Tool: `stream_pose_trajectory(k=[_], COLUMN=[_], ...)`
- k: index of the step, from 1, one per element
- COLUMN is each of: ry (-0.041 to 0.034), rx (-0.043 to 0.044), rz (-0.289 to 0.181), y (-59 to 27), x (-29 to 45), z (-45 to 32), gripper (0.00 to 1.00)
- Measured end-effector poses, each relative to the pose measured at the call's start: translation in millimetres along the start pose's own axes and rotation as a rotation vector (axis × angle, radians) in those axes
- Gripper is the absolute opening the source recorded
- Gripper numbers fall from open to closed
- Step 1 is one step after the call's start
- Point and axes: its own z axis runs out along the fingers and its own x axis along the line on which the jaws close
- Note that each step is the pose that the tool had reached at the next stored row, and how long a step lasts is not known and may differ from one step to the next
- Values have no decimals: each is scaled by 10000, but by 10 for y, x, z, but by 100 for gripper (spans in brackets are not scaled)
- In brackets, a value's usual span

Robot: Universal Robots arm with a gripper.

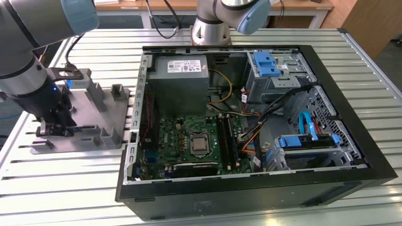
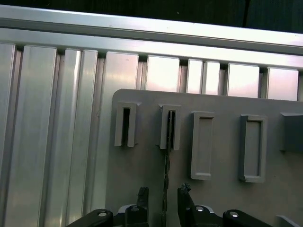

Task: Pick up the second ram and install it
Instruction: 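Pick up the second ram and move it above second insertion slot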

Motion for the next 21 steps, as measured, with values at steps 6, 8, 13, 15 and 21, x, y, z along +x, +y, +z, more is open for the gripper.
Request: stream_pose_trajectory(k=[6, 8, 13, 15, 21], ry=[0, 0, 0, 0, 0], rx=[0, 0, 0, 0, 0], rz=[1, 1, 1, 0, 0], y=[0, 0, 0, 0, 0], x=[0, 0, 0, 0, 0], z=[4, 5, 9, 10, 14], gripper=[16, 14, 14, 14, 14])
